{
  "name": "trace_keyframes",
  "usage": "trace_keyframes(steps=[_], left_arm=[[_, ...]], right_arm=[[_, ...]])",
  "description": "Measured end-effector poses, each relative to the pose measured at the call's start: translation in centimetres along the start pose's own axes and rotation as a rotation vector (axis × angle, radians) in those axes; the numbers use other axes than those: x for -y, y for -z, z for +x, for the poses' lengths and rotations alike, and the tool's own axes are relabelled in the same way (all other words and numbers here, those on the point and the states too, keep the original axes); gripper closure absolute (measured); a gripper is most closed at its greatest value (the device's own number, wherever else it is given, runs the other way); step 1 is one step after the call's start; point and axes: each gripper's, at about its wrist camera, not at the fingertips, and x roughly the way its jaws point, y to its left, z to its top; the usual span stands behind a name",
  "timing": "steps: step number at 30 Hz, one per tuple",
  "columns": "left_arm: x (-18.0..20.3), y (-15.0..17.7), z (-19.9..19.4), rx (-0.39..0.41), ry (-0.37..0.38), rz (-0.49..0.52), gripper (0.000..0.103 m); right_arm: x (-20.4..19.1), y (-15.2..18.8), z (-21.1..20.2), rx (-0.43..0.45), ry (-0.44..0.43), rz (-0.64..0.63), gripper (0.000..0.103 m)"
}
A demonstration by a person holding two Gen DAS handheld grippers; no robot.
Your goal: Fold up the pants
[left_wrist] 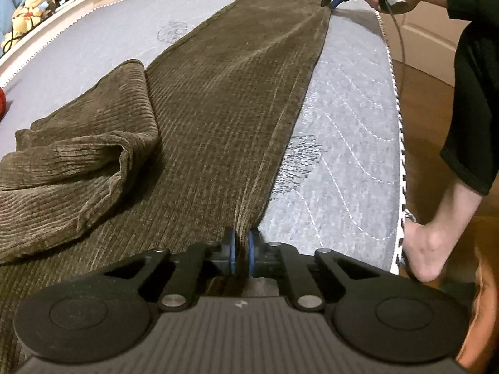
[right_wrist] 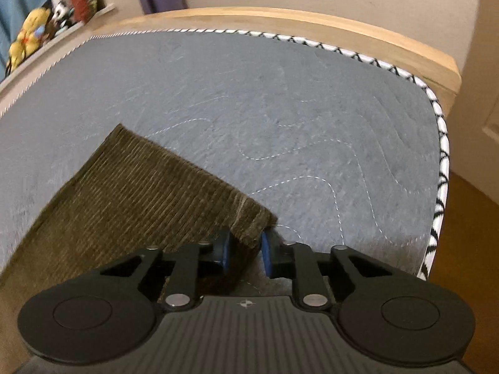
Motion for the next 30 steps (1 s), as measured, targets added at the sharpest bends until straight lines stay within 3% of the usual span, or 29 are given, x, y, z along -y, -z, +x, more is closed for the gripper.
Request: trace_keyframes(steps=[8, 9, 11, 13, 14, 17, 18, 19, 21, 22, 24, 28, 29, 30], left_arm=[[1.4, -0.2, -0.8, -0.002, 0.055, 0.031, 0.097], [1.4, -0.3, -1.1, 0.004, 0.086, 0.025, 0.103], [2.0, -0.4, -1.8, 0.032, 0.304, -0.022, 0.103], [3.9, -0.7, -1.9, 0.026, 0.198, 0.065, 0.103], [3.8, -0.9, -1.8, 0.033, 0.138, 0.061, 0.103], [1.0, -1.1, -2.9, 0.102, 0.139, -0.082, 0.093], [0.2, -1.0, -3.4, 0.130, 0.111, -0.108, 0.081], [-0.3, -0.9, -3.8, 0.142, 0.072, -0.125, 0.061], [-1.1, -0.8, -4.4, 0.166, -0.016, -0.158, 0.043], [-1.6, -0.6, -4.7, 0.176, -0.049, -0.180, 0.042], [-2.7, -0.5, -5.0, 0.176, -0.091, -0.223, 0.042], [-5.6, -0.6, -6.3, 0.210, -0.166, -0.353, 0.043], [-6.6, -0.6, -6.7, 0.224, -0.170, -0.401, 0.046], [-7.4, -0.9, -6.9, 0.230, -0.167, -0.440, 0.060]], right_arm=[[1.0, 0.0, -0.8, 0.028, 0.025, 0.010, 0.087], [1.2, 0.0, -1.0, 0.030, 0.028, 0.015, 0.087], [1.5, -0.1, -1.4, 0.035, 0.037, 0.019, 0.087], [1.7, -0.2, -1.5, 0.021, 0.019, 0.017, 0.087], [1.8, -0.2, -1.6, 0.024, 0.007, 0.027, 0.087], [1.2, -0.2, -1.5, 0.020, -0.039, -0.022, 0.084], [0.7, -0.2, -1.6, 0.033, -0.019, -0.065, 0.081], [0.4, -0.2, -1.9, 0.063, 0.005, -0.090, 0.076], [0.1, -0.4, -3.2, 0.142, 0.061, -0.115, 0.051], [-0.1, -0.6, -4.0, 0.188, 0.079, -0.122, 0.045], [-0.9, -0.6, -5.4, 0.250, 0.084, -0.140, 0.045], [-4.3, 0.3, -8.1, 0.298, -0.064, -0.182, 0.044], [-5.6, 0.7, -8.8, 0.307, -0.107, -0.205, 0.044], [-7.1, 1.2, -9.5, 0.315, -0.154, -0.233, 0.044]])
